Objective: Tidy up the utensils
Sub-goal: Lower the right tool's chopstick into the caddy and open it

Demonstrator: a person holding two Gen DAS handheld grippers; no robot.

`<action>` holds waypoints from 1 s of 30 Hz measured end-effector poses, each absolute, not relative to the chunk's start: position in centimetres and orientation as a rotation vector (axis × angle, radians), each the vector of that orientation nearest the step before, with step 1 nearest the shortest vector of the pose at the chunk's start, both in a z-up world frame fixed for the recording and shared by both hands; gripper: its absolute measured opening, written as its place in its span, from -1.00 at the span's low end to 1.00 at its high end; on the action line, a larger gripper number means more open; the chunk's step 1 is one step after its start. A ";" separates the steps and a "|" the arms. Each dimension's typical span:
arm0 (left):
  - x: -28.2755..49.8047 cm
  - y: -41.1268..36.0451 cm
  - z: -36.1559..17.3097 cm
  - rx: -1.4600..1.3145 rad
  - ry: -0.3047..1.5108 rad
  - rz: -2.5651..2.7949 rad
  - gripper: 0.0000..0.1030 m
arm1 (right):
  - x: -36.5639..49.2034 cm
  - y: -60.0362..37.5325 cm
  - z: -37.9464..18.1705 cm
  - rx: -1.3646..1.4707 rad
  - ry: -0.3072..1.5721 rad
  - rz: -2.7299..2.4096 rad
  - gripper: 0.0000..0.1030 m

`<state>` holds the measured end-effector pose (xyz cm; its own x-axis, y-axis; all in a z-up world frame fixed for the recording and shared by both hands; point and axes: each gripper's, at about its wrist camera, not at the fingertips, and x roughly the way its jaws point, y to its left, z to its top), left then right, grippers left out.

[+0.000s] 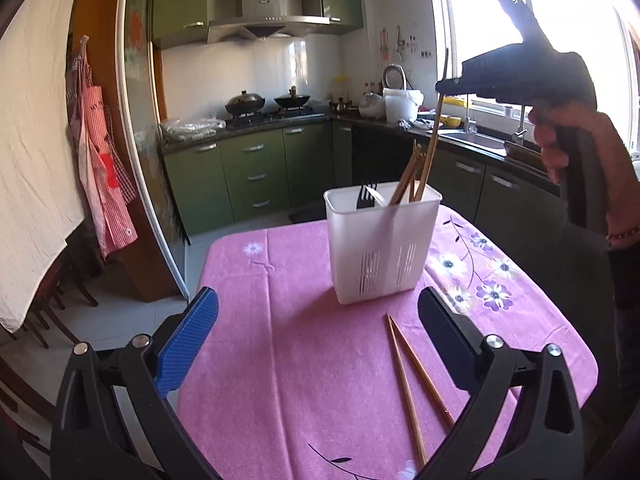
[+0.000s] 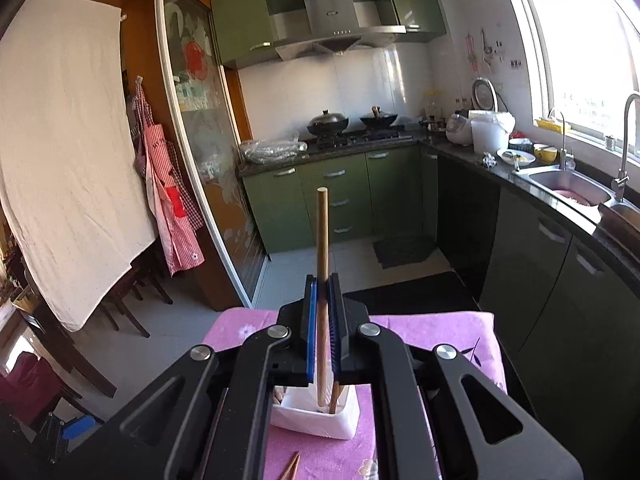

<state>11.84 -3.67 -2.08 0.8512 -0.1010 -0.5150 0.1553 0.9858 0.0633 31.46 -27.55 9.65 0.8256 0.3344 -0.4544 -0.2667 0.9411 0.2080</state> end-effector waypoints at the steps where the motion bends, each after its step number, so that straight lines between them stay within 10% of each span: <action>1: 11.9 -3.8 -2.3 0.100 0.547 -0.143 0.85 | 31.8 -27.2 8.8 0.132 0.528 0.324 -0.88; 16: 14.6 -7.3 -5.1 0.104 0.712 -0.213 0.85 | 20.3 -31.1 7.2 0.121 0.462 0.407 -0.44; 30: 22.3 -10.9 -13.0 0.124 1.034 -0.212 0.60 | 13.5 -39.3 -10.6 0.352 0.724 0.222 -0.39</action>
<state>22.30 -10.89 -13.05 0.4933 -0.1160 -0.8621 0.2328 0.9725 0.0023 13.52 -39.29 -10.60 0.7294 0.3173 -0.6061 -0.0767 0.9182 0.3885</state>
